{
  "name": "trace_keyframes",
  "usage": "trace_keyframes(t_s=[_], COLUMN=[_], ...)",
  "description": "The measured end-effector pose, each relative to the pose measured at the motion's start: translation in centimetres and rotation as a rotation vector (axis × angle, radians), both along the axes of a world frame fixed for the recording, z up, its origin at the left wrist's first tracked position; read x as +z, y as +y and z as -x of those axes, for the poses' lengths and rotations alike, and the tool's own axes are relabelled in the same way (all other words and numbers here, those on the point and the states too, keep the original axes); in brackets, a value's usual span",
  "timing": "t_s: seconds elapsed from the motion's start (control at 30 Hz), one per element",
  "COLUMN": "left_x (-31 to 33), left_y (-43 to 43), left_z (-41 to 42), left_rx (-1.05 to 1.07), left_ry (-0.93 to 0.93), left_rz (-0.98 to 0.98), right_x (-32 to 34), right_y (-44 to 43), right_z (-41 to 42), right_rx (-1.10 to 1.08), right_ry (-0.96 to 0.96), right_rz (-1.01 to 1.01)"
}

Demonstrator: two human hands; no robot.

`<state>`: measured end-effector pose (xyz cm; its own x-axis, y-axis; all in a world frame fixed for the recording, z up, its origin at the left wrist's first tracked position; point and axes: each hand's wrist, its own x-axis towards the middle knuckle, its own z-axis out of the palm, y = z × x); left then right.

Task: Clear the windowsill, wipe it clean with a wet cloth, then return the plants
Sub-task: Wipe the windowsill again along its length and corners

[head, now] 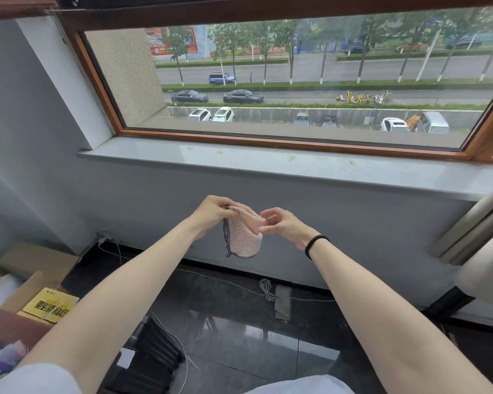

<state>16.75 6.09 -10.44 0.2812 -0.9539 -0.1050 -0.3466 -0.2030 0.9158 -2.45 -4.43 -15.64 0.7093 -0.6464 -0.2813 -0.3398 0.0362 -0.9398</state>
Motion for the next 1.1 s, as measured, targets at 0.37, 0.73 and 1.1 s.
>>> trace_keyframes(t_s=[0.37, 0.73, 1.1], left_x=[-0.2, -1.3, -6.5], left_y=[0.3, -2.0, -3.9], left_z=[-0.4, 4.4, 9.3], left_rx=[0.131, 0.464, 0.382], left_ry=[0.074, 0.667, 0.680], left_rz=[-0.003, 0.078, -0.122], right_x=[1.2, 1.6, 0.1], right_y=[0.0, -1.9, -5.2], right_z=[-0.6, -0.3, 4.9], right_rx=[-0.073, -0.274, -0.261], right_ry=[-0.088, -0.196, -0.112], right_rz=[-0.025, -0.119, -0.343])
